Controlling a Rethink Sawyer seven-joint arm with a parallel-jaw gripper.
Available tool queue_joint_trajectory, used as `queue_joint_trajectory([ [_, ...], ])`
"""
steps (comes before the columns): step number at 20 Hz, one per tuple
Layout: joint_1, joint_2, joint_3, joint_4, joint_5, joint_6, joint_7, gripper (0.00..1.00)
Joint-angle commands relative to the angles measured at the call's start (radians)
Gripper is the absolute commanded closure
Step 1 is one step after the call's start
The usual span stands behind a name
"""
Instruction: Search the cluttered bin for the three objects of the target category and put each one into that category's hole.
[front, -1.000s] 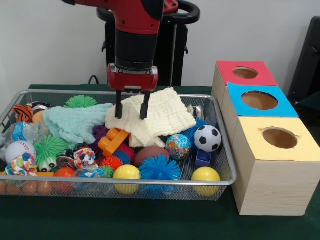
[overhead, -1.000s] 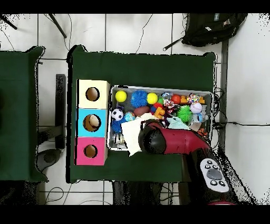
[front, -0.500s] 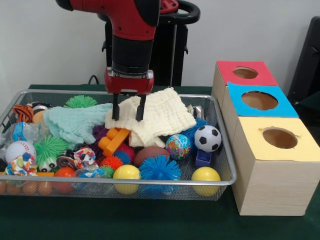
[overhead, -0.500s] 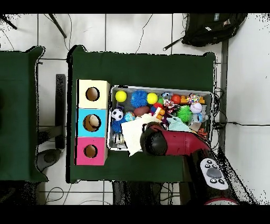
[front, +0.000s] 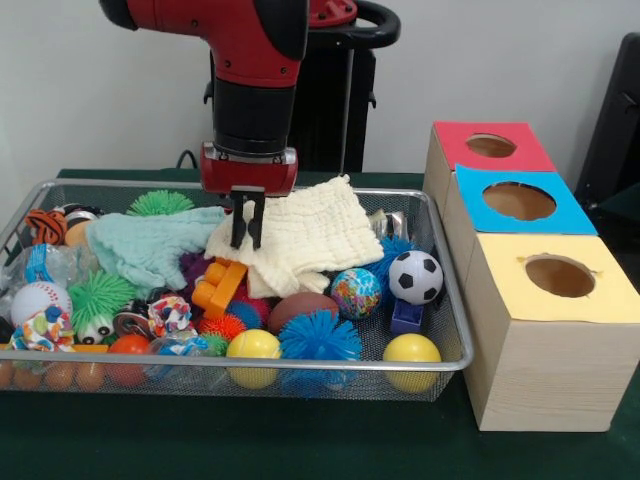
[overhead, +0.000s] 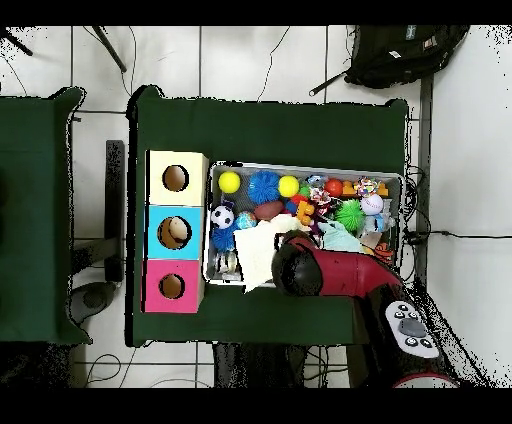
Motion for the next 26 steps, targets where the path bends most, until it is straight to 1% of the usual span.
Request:
queue_joint_trajectory([
  [1,-0.032,0.040,0.049,0.044,-0.058,-0.038,0.080,1.00],
  [3,-0.011,0.013,0.024,0.057,-0.042,-0.006,0.092,1.00],
  [5,-0.002,-0.004,0.014,0.063,-0.036,0.000,0.099,1.00],
  [9,-0.004,-0.024,0.030,0.057,-0.017,0.031,0.094,1.00],
  [13,0.024,-0.063,0.034,0.045,0.019,0.066,0.114,1.00],
  [17,0.025,-0.052,0.064,0.013,0.044,0.095,0.108,1.00],
  [26,0.055,-0.050,0.071,-0.023,0.092,0.114,0.126,1.00],
])
